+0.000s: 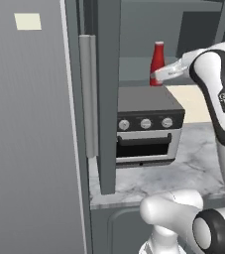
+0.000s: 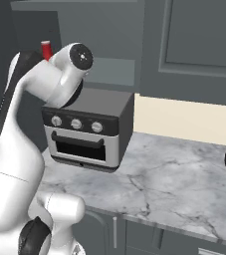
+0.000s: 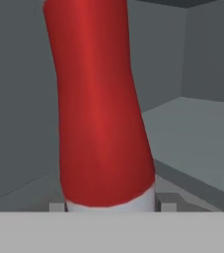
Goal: Move the shaker and ketchup from the cabinet to the dining counter.
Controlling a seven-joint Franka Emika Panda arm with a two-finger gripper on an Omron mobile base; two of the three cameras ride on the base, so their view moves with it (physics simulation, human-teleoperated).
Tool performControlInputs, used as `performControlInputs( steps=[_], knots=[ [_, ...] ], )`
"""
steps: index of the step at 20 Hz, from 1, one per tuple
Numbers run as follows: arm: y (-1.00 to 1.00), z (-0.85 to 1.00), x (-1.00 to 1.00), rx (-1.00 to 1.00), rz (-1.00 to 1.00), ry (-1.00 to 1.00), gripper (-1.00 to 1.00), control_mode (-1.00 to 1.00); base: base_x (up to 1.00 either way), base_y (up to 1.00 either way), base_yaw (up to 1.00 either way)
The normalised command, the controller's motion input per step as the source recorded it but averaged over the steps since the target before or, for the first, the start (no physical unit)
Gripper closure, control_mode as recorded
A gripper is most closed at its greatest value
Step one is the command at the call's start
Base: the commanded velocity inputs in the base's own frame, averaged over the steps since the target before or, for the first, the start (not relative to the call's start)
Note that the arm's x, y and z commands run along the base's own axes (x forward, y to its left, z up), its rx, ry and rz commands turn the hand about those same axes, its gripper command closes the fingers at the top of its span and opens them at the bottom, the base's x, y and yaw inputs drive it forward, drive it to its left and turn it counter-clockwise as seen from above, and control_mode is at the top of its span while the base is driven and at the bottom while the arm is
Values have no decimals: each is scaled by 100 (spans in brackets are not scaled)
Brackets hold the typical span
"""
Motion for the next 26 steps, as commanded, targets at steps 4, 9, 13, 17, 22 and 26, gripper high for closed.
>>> performControlInputs(
  steps=[4,9,13,17,22,26],
  knots=[
    [-24,0,-85,0,0,0,100,-100,0,0,0],
    [-25,-1,-80,0,0,0,100,-100,0,0,0],
    [-21,0,-77,0,0,0,100,-100,0,0,0],
    [-14,0,-64,0,0,0,100,-100,0,0,0],
    [-2,0,-9,0,0,0,100,-100,0,0,0],
    [0,0,0,0,0,0,100,100,-5,0,0]
  ],
)
